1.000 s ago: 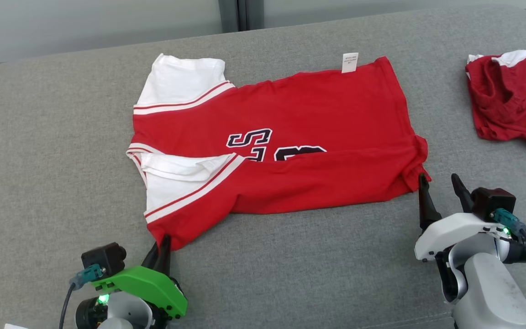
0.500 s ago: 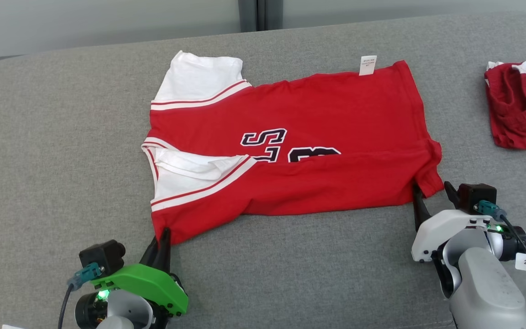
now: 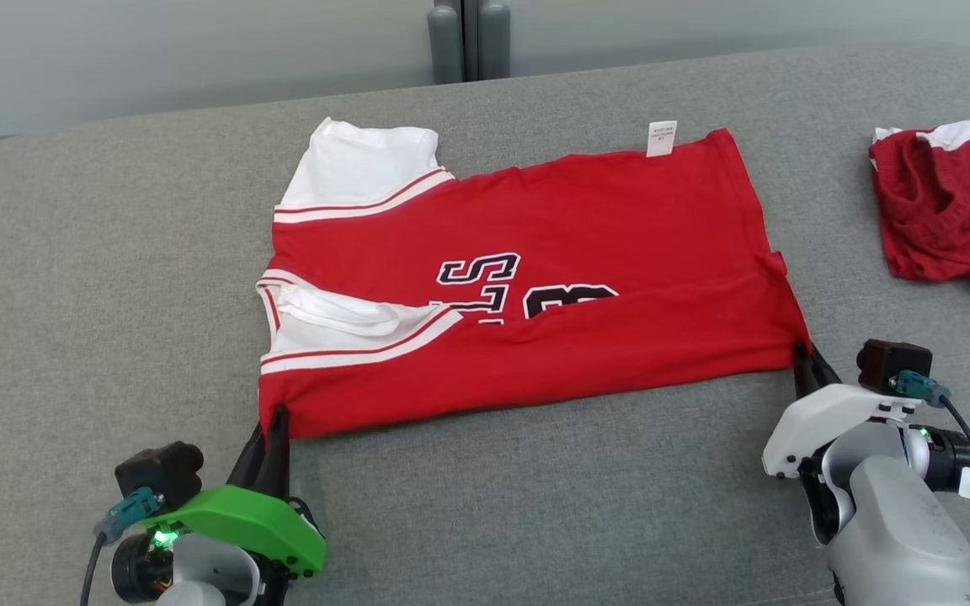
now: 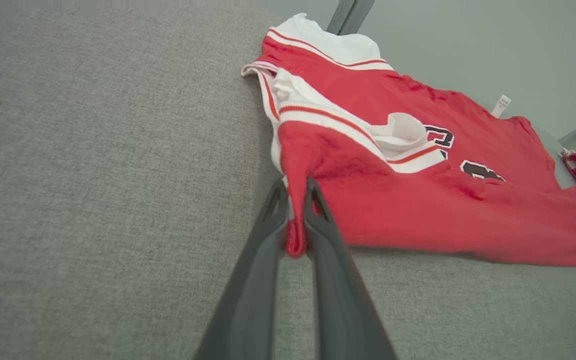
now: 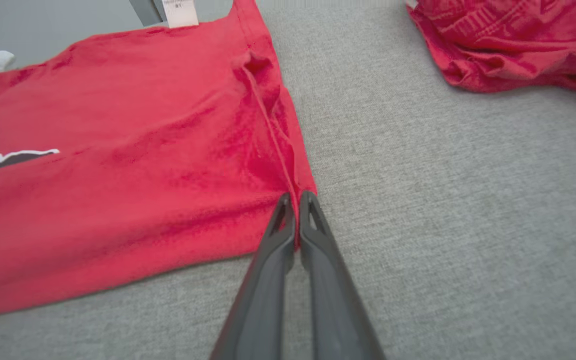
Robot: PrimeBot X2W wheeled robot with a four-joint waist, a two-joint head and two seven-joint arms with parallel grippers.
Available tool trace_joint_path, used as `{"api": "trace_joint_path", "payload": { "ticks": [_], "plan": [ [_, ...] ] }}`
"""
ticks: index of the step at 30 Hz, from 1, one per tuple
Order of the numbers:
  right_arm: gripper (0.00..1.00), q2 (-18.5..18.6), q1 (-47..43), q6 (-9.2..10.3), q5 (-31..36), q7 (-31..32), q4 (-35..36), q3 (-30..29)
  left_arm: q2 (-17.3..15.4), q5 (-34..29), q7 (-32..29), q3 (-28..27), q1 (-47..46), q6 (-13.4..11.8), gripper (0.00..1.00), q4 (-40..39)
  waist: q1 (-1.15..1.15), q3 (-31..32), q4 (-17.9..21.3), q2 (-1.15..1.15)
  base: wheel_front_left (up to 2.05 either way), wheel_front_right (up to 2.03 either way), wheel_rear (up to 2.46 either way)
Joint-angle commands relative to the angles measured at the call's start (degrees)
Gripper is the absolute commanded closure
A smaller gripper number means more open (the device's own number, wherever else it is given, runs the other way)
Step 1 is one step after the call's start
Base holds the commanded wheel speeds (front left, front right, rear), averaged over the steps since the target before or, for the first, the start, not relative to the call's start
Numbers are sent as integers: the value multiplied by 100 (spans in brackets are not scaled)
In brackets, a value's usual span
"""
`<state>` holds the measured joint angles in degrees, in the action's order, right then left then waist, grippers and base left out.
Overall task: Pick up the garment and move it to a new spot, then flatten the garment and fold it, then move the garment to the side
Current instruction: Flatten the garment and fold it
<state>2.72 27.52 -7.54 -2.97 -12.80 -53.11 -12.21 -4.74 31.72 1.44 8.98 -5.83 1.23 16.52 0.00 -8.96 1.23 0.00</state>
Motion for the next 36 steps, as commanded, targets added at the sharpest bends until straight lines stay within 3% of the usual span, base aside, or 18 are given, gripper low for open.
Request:
{"api": "trace_joint_path", "payload": {
  "ticks": [1,7,13,20,21,23,24,26,36],
  "plan": [
    [100,33,-58,12,-59,-69,55,-45,-86,-11,32,-36,91,-20,100,-95,0,81,15,0,0,0,0],
    [100,33,-436,12,-410,-88,601,36,-259,-47,-86,-21,446,-49,100,-688,0,218,35,0,0,0,0],
    [100,32,-1214,12,-933,333,1551,302,-392,26,-391,24,1204,-182,100,-1424,0,231,112,0,0,0,0],
    [100,33,-2029,12,-1355,793,2410,238,-310,160,-487,44,1694,-322,100,-1492,0,105,168,0,0,0,0],
    [89,33,-2088,12,-1364,818,2463,218,-299,160,-464,52,1691,-325,100,-1453,0,88,174,0,0,0,0],
    [42,33,-2176,12,-1343,849,2574,190,-279,142,-432,74,1638,-327,100,-1351,0,51,185,0,0,0,0],
    [0,34,-2201,12,-1333,872,2632,158,-273,145,-453,92,1598,-323,99,-1304,0,33,190,0,0,0,0],
    [0,37,-2238,12,-1284,897,2729,101,-299,104,-427,105,1523,-309,0,-1267,0,2,200,0,0,0,0],
    [0,26,-2088,11,-1041,976,3485,-208,-854,-196,-662,-17,763,-282,0,-1601,0,-229,243,0,0,0,0]
  ]
}}
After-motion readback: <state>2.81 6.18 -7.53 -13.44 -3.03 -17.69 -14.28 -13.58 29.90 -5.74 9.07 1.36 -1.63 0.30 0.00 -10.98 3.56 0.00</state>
